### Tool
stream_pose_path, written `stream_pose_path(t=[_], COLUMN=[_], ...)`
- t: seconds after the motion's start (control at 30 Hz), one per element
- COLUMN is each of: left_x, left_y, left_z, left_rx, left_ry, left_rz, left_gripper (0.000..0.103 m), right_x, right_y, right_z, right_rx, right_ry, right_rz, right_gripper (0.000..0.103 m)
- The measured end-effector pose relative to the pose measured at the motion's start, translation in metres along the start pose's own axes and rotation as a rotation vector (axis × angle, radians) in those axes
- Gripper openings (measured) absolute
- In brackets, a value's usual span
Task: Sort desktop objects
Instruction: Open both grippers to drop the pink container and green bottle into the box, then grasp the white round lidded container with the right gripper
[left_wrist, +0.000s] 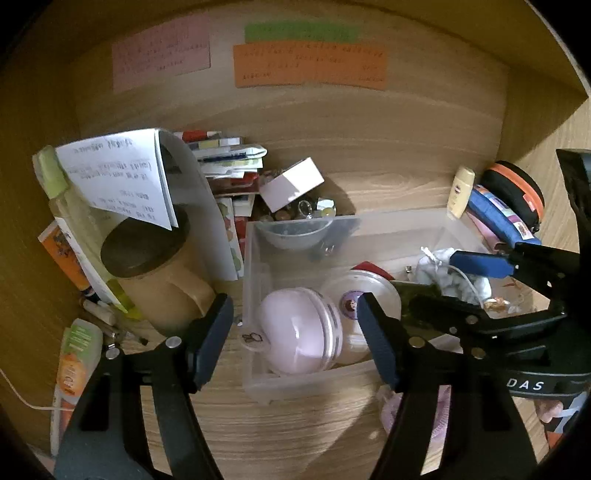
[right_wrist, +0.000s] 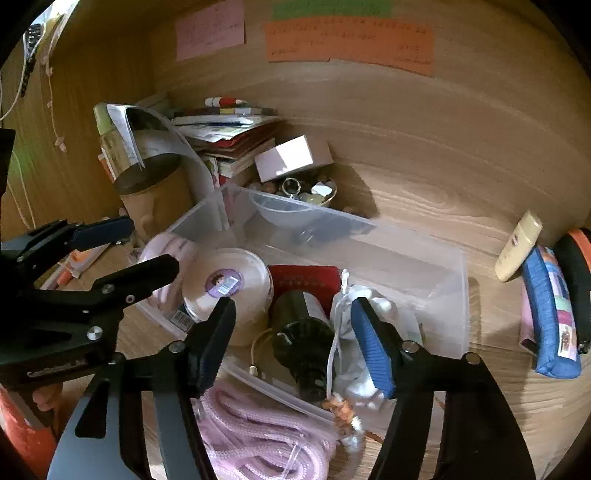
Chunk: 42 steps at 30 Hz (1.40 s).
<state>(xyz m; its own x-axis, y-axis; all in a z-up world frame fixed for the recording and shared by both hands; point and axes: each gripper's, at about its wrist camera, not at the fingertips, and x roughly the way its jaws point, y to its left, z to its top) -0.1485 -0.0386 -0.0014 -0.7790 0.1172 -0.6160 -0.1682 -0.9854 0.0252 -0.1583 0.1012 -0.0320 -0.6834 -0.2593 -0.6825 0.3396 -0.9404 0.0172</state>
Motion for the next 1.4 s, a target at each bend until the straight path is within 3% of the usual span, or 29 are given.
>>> stream_pose_path(t=[0.17, 0.27, 0.37, 0.57, 1.2, 1.4], left_x=[-0.008, -0.016, -0.023, -0.039, -0.084, -0.088], left_y=[0.0, -0.001, -0.003, -0.01, -0.026, -0.019], left_z=[-0.002, -0.003, -0.004, -0.01, -0.044, -0.066], left_rx=[0.004, 0.011, 0.012, 0.022, 0.026, 0.006], left_ry=[-0.011, -0.025, -0.04, -0.044, -0.045, -0.006], left_rz=[0.016, 0.031, 0.037, 0.053, 0.087, 0.093], left_gripper=[0.073, 0.079, 0.089, 0.096, 0.099, 0.099], right_x=[-0.008, -0.016, -0.026, -0.047, -0.102, -0.101], right_y=[0.0, 0.0, -0.003, -0.009, -0.013, -0.004], right_z=[-0.001, -0.005, -0.008, -0.019, -0.063, -0.086], right_rx=[0.009, 0.014, 0.02, 0.034, 0.06, 0.083], right_ry=[-0.007, -0.008, -0.018, -0.02, -0.039, 0.001], right_rz=[-0.014, -0.024, -0.029, -0.049, -0.078, -0.029], right_gripper=[0.072, 0.082, 0.082, 0.083, 0.085, 0.085])
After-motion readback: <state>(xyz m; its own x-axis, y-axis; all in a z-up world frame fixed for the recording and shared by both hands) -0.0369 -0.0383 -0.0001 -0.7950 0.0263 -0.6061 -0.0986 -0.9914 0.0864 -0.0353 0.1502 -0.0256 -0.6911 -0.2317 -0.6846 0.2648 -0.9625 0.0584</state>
